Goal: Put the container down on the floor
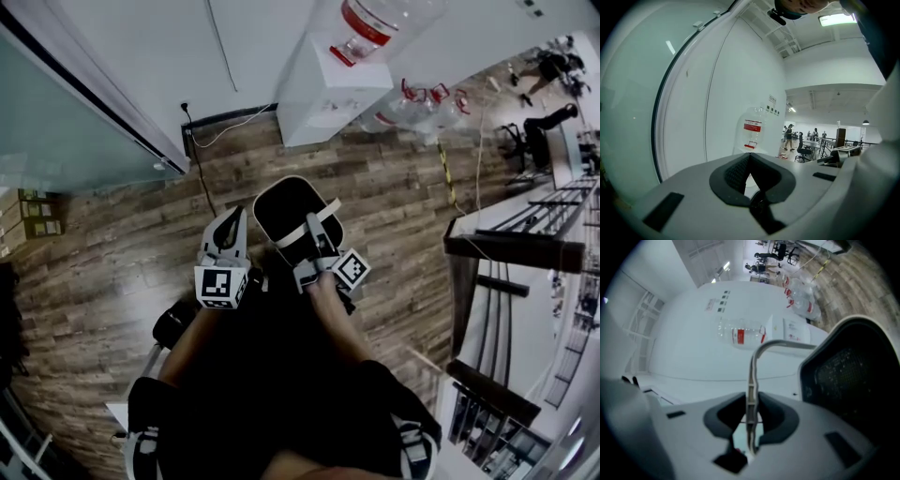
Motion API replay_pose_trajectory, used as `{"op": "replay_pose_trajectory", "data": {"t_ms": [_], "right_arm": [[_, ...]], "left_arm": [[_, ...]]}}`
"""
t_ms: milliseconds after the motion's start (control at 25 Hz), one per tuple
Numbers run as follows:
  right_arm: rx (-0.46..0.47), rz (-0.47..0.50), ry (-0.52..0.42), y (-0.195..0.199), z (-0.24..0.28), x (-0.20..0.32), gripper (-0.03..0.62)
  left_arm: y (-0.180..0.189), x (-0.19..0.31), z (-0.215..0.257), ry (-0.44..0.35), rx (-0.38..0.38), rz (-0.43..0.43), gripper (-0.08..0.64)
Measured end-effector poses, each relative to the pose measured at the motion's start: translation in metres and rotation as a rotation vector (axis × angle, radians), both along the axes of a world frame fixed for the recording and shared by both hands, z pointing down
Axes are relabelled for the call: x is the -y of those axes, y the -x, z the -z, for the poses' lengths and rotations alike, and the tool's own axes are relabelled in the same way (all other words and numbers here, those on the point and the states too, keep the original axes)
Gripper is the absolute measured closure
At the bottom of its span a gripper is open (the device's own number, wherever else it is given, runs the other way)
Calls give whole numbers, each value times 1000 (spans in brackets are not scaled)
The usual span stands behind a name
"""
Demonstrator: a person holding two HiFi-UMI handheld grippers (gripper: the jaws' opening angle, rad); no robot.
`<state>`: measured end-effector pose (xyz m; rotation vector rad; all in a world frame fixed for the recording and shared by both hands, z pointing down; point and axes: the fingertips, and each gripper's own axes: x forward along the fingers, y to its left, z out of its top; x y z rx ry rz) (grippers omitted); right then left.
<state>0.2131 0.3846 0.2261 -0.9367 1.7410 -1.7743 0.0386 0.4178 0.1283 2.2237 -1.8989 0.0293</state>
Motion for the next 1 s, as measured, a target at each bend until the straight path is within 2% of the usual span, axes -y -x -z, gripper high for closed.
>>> {"op": "replay_pose_trajectory", "data": {"t_ms": [400,680,1000], "right_arm": [[32,18,32,32,-14,46,495],[48,68,28,57,-31,95,495],[72,80,33,71,-43,163,495]], "left_arm": [[31,43,-5,16,14,43,529],[43,102,-7,49,86,30,529],[42,175,-4,24,132,3,529]]}}
